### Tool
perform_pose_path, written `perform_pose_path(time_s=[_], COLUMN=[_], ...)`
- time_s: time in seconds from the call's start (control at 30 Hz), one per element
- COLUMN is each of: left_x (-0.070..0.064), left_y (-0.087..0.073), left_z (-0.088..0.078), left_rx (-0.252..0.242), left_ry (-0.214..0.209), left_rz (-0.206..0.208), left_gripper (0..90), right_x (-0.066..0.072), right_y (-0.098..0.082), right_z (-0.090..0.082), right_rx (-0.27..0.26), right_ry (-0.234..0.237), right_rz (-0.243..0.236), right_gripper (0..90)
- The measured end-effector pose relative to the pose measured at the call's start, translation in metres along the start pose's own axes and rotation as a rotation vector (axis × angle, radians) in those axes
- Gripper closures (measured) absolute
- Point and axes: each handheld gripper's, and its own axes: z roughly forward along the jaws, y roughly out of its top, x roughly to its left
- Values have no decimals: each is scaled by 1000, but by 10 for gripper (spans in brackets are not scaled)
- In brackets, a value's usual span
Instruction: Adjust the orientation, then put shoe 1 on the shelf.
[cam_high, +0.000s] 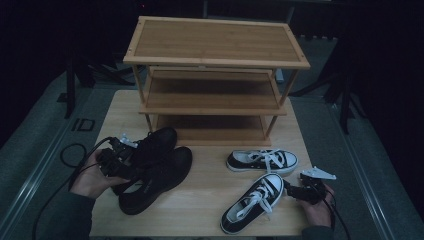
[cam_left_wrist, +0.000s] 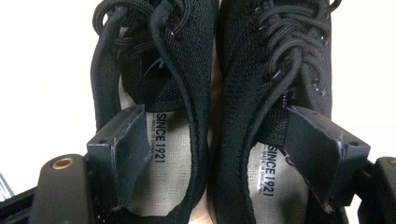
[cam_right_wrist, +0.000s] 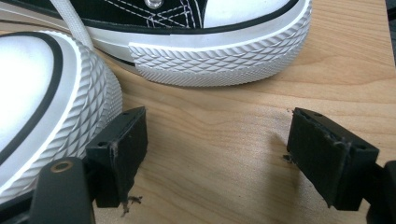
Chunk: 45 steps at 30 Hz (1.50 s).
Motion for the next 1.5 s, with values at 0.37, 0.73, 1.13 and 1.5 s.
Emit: perform_pose_path(time_s=[0.37,0.73,1.13,1.5], left_x=[2,4,5,6], left_y=[0,2,4,10], left_z=[8,13,20,23], left_rx=[23,34,59,44], left_ry=[-17,-17,-19,-31], left_rz=[16,21,30,51], left_gripper=[266,321,443,467], right_x=[0,0,0,0], right_y=[0,0,0,0], right_z=[0,0,0,0], right_rx=[0,0,0,0], right_ry=[0,0,0,0], right_rz=[0,0,0,0], right_gripper=[202,202,202,202])
